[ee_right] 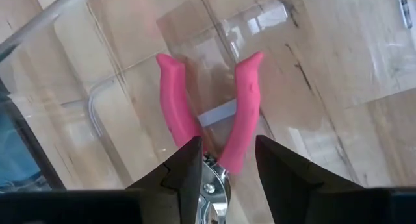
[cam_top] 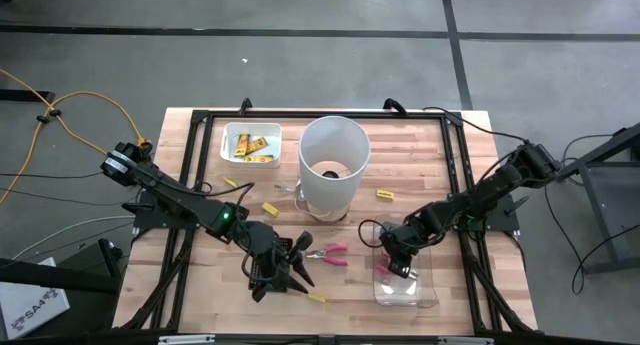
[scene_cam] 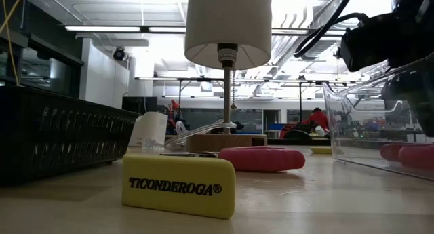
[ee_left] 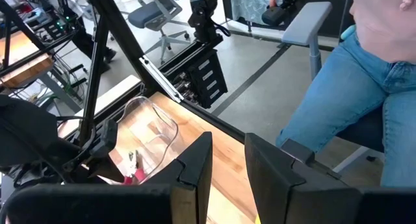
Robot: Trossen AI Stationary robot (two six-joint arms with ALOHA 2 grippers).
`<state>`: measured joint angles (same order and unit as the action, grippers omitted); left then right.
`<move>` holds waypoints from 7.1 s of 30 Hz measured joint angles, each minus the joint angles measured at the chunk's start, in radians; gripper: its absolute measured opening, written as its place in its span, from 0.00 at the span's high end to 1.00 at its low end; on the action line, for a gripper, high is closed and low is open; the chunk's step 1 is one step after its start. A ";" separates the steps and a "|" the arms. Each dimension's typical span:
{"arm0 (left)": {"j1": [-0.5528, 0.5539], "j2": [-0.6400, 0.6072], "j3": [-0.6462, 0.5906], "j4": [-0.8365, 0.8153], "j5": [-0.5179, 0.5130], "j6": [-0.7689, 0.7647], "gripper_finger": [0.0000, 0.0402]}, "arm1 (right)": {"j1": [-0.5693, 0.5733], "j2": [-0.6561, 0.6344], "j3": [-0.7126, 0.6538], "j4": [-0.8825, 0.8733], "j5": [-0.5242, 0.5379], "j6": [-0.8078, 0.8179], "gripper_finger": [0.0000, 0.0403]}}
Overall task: Pick & Place School Supplies
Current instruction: Put the pink hole puncher into the transparent bin
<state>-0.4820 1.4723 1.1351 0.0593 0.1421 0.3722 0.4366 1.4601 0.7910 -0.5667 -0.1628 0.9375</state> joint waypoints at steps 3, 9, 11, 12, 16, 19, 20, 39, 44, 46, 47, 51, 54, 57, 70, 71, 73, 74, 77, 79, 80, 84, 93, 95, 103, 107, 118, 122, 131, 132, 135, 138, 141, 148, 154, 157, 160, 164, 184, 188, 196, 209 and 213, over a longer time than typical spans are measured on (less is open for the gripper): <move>0.000 0.000 0.000 0.000 0.000 0.000 0.79 | 0.000 0.000 0.000 0.000 -0.011 0.000 0.67; 0.000 0.000 0.000 -0.002 0.000 0.000 0.79 | 0.000 0.000 0.038 -0.005 -0.090 -0.027 0.67; 0.001 0.000 0.000 -0.021 -0.001 0.000 0.79 | -0.001 0.000 0.060 -0.017 -0.113 -0.035 0.67; 0.003 0.000 0.000 -0.030 -0.003 -0.002 0.79 | -0.001 0.000 0.075 -0.029 -0.121 -0.044 0.67; 0.004 0.000 0.000 -0.045 -0.021 -0.029 0.79 | -0.001 0.000 0.149 -0.112 -0.132 -0.065 0.67; 0.004 0.000 0.000 -0.056 -0.025 -0.031 0.79 | -0.001 0.000 0.222 -0.213 -0.120 -0.083 0.67; 0.004 0.000 0.000 -0.058 -0.025 -0.035 0.79 | -0.001 0.000 0.246 -0.243 -0.112 -0.088 0.67; 0.004 0.000 0.000 -0.216 -0.165 -0.108 0.79 | -0.038 0.000 0.462 -0.222 -0.019 -0.213 0.67; 0.004 0.030 -0.001 -0.217 -0.226 -0.099 0.79 | -0.060 0.000 0.462 -0.161 -0.018 -0.289 0.67; 0.004 0.046 -0.001 -0.217 -0.238 -0.097 0.79 | -0.063 0.000 0.462 -0.125 -0.018 -0.315 0.67; 0.004 0.052 -0.001 -0.217 -0.249 -0.099 0.79 | -0.064 0.000 0.462 -0.106 -0.019 -0.327 0.67; -0.002 0.065 -0.002 -0.220 -0.257 -0.101 0.79 | -0.064 0.002 0.462 -0.024 -0.017 -0.405 0.67; -0.019 0.062 -0.002 -0.216 -0.260 -0.097 0.79 | -0.063 0.020 0.462 0.025 0.021 -0.452 0.67; -0.048 0.058 -0.002 -0.217 -0.321 -0.093 0.79 | -0.064 0.055 0.462 0.045 0.031 -0.473 0.67; -0.133 0.058 -0.002 -0.263 -0.460 -0.152 0.79 | -0.032 0.242 0.461 0.056 0.189 -0.561 0.67; -0.135 0.058 -0.002 -0.266 -0.461 -0.162 0.79 | -0.030 0.250 0.461 0.061 0.196 -0.570 0.67; -0.135 0.058 -0.002 -0.269 -0.462 -0.175 0.79 | -0.024 0.265 0.461 0.070 0.207 -0.576 0.67; -0.135 0.058 -0.002 -0.269 -0.462 -0.180 0.79 | -0.022 0.269 0.461 0.075 0.211 -0.576 0.67; -0.140 0.058 -0.002 -0.272 -0.462 -0.189 0.79 | -0.011 0.289 0.461 0.106 0.222 -0.598 0.67; -0.145 0.058 -0.002 -0.273 -0.462 -0.189 0.79 | 0.001 0.306 0.461 0.120 0.249 -0.630 0.67; -0.147 0.058 -0.002 -0.273 -0.462 -0.189 0.79 | 0.007 0.316 0.461 0.135 0.263 -0.648 0.67; -0.158 0.058 -0.002 -0.273 -0.462 -0.190 0.79 | 0.024 0.353 0.461 0.137 0.302 -0.664 0.67; -0.165 0.058 -0.002 -0.273 -0.461 -0.206 0.79 | 0.020 0.367 0.461 0.162 0.320 -0.650 0.67; -0.165 0.058 -0.002 -0.273 -0.461 -0.208 0.79 | 0.020 0.367 0.461 0.178 0.317 -0.650 0.67; -0.165 0.057 -0.001 -0.280 -0.461 -0.209 0.79 | -0.010 0.415 0.463 0.249 0.287 -0.645 0.67; -0.165 0.057 -0.001 -0.286 -0.460 -0.213 0.79 | -0.019 0.416 0.461 0.236 0.294 -0.635 0.67; -0.165 0.057 -0.001 -0.293 -0.460 -0.224 0.79 | -0.027 0.490 0.462 0.253 0.270 -0.609 0.67; -0.164 0.057 -0.001 -0.299 -0.460 -0.230 0.79 | -0.028 0.506 0.463 0.249 0.277 -0.601 0.67; -0.165 0.057 -0.001 -0.301 -0.458 -0.232 0.79 | -0.030 0.537 0.460 0.234 0.258 -0.566 0.67; -0.165 0.057 -0.001 -0.301 -0.458 -0.234 0.79 | -0.030 0.544 0.462 0.252 0.255 -0.564 0.67; -0.168 0.057 -0.001 -0.301 -0.458 -0.235 0.79 | -0.029 0.558 0.462 0.253 0.245 -0.564 0.67; -0.171 0.057 -0.001 -0.301 -0.457 -0.231 0.79 | -0.029 0.563 0.463 0.253 0.243 -0.567 0.67; -0.177 0.057 -0.001 -0.299 -0.457 -0.231 0.79 | -0.030 0.563 0.463 0.253 0.245 -0.567 0.67; -0.177 0.057 -0.001 -0.299 -0.455 -0.231 0.79 | -0.031 0.565 0.463 0.252 0.245 -0.565 0.70; -0.177 0.057 -0.001 -0.299 -0.456 -0.231 0.79 | -0.031 0.557 0.461 0.246 0.262 -0.564 0.82; -0.177 0.057 -0.001 -0.299 -0.456 -0.231 0.79 | -0.031 0.552 0.461 0.243 0.261 -0.563 0.86; -0.177 0.057 -0.001 -0.299 -0.456 -0.231 0.79 | -0.031 0.550 0.460 0.243 0.260 -0.564 0.88; -0.177 0.057 -0.001 -0.299 -0.456 -0.230 0.79 | -0.031 0.550 0.460 0.245 0.260 -0.543 0.87; -0.191 0.057 -0.001 -0.309 -0.459 -0.231 0.79 | 0.024 0.402 0.461 0.221 0.399 -0.440 0.89; -0.195 0.057 -0.001 -0.310 -0.458 -0.232 0.79 | 0.051 0.338 0.460 0.204 0.447 -0.407 0.89; -0.203 0.057 -0.001 -0.309 -0.457 -0.231 0.79 | 0.120 0.197 0.460 0.056 0.551 -0.297 0.89; -0.202 0.057 -0.001 -0.310 -0.457 -0.231 0.79 | 0.268 0.110 0.461 -0.361 0.622 0.255 0.89; -0.202 0.057 -0.001 -0.310 -0.457 -0.231 0.79 | 0.325 0.110 0.460 -0.411 0.636 0.391 0.89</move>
<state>-0.6838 1.5295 1.1339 -0.2507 -0.3153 0.1413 0.7611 1.5700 1.2514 -0.9782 0.4732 1.3283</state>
